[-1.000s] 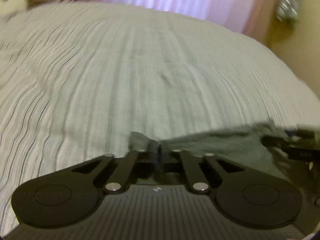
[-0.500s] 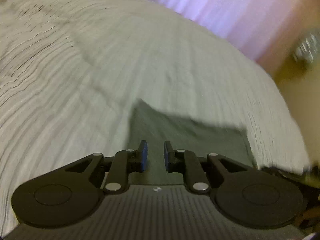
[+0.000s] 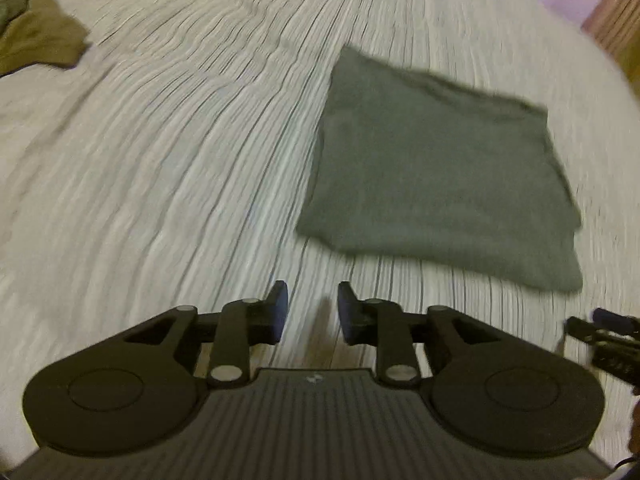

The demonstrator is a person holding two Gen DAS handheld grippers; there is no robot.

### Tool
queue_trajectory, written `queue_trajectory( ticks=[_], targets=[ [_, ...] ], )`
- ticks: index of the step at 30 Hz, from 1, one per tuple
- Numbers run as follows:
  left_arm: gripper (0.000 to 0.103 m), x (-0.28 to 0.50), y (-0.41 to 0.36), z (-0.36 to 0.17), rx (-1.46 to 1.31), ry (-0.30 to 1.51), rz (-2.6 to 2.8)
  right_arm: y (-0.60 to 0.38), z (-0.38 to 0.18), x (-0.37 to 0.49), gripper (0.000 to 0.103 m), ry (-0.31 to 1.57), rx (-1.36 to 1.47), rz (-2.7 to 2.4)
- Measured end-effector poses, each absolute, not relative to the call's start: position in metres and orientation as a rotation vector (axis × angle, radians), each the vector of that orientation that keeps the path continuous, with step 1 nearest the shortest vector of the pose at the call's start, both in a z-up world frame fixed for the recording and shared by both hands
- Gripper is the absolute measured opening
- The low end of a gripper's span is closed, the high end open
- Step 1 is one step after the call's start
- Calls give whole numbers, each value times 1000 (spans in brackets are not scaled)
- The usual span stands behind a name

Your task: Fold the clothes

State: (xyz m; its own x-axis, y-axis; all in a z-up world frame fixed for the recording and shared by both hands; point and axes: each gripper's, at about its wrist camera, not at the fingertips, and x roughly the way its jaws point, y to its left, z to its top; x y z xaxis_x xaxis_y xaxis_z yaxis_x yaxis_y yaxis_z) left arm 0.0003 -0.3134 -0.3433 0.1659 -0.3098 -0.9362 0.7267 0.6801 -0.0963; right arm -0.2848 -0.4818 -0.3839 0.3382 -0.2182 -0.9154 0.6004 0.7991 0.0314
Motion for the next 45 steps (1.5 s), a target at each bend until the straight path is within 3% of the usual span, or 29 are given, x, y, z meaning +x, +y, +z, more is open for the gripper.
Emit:
queue_trajectory(
  ticks=[6, 11, 25, 45],
  targets=[
    [32, -22, -298, -293, 489, 1240, -786, -457, -337, -314, 56, 1140, 641, -608],
    [40, -36, -274, -254, 512, 1187, -819, -414, -296, -313, 56, 1113, 650, -621],
    [44, -75, -216, -156, 532, 1052, -886, -348, -214, -316, 56, 1031, 612, -636],
    [47, -183, -219, -146, 403, 1067, -839, -372, -180, -384, 56, 1046, 462, -514]
  ],
)
